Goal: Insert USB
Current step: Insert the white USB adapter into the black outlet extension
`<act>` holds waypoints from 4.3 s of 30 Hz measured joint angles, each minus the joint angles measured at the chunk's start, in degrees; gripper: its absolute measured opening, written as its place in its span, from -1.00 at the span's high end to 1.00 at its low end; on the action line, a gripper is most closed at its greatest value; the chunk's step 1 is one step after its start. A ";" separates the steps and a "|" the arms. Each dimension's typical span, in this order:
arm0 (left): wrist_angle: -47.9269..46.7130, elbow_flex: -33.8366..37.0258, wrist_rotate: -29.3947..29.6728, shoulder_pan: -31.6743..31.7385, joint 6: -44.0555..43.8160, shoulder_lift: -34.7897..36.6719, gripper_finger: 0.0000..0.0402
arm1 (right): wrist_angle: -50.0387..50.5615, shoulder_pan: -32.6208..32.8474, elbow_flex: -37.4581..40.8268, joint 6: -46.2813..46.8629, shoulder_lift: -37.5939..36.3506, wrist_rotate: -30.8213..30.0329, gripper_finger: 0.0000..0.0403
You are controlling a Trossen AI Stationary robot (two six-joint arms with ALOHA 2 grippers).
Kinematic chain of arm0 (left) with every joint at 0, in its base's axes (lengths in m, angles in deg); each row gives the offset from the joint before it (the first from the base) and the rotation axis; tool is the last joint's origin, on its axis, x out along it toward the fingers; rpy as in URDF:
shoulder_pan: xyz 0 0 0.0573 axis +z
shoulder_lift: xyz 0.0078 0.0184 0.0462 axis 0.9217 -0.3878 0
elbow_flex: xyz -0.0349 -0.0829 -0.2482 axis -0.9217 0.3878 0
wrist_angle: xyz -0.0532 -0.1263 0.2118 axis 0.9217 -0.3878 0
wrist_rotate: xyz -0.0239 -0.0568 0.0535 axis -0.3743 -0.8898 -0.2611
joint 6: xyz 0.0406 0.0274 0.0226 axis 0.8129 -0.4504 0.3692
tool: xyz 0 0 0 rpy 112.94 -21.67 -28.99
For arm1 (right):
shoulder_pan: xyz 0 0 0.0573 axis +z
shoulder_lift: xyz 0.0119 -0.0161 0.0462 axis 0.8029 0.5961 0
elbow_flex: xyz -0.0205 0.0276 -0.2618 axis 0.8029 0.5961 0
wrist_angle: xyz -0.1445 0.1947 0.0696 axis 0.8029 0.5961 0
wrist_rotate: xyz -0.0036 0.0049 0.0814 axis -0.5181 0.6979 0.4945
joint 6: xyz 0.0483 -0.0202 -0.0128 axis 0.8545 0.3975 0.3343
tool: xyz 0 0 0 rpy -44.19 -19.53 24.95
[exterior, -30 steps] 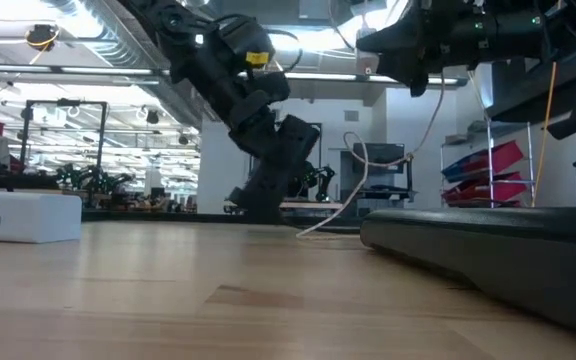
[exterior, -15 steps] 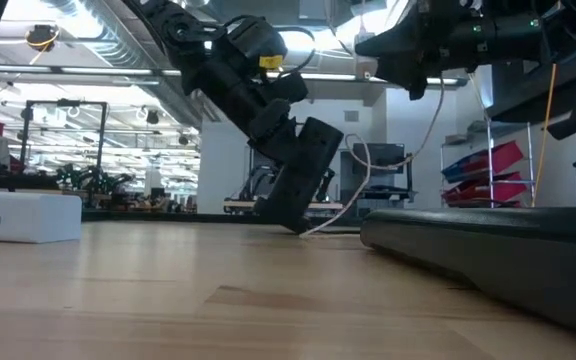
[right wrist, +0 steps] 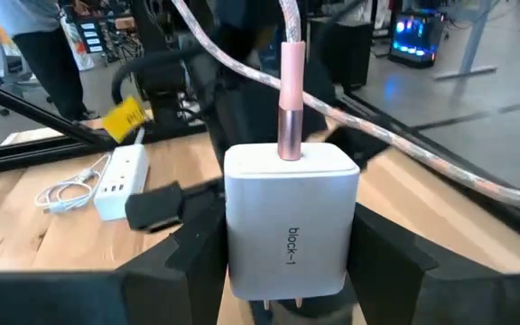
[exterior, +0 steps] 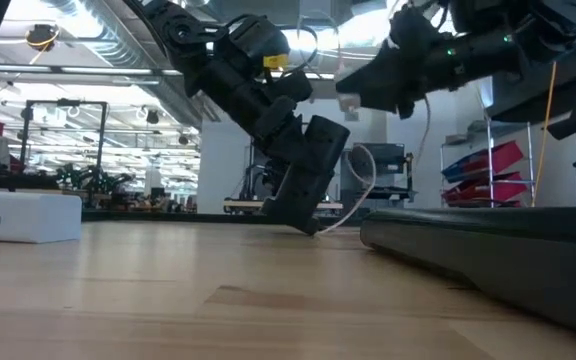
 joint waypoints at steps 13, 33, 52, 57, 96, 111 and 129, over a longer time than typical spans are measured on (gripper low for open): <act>0.05 0.02 -2.06 -0.59 0.54 0.00 -0.29 | 4.14 -0.02 -2.97 1.23 5.45 -5.01 0.14; 0.06 0.35 1.46 -1.11 0.90 1.39 -0.30 | 7.81 -0.04 -2.86 2.42 5.44 -4.83 0.14; -2.23 -0.02 -1.01 -0.94 1.61 3.89 -0.85 | 10.91 0.04 -4.29 2.64 5.76 -3.50 0.14; -8.03 0.04 2.69 -0.63 3.28 7.08 -0.85 | 10.73 0.04 -4.28 2.43 5.52 -3.52 0.14; 69.98 36.29 -11.41 6.75 -9.70 -2.81 -0.86 | -1.56 0.04 -4.35 -0.44 5.37 3.13 0.14; 79.55 28.00 -15.35 5.27 -12.21 -20.16 -0.86 | -1.52 0.04 -4.37 -0.64 5.37 3.61 0.14; 79.57 25.40 -14.20 5.44 -11.16 -23.15 -0.62 | -1.59 0.04 -4.37 -0.66 5.37 3.63 0.14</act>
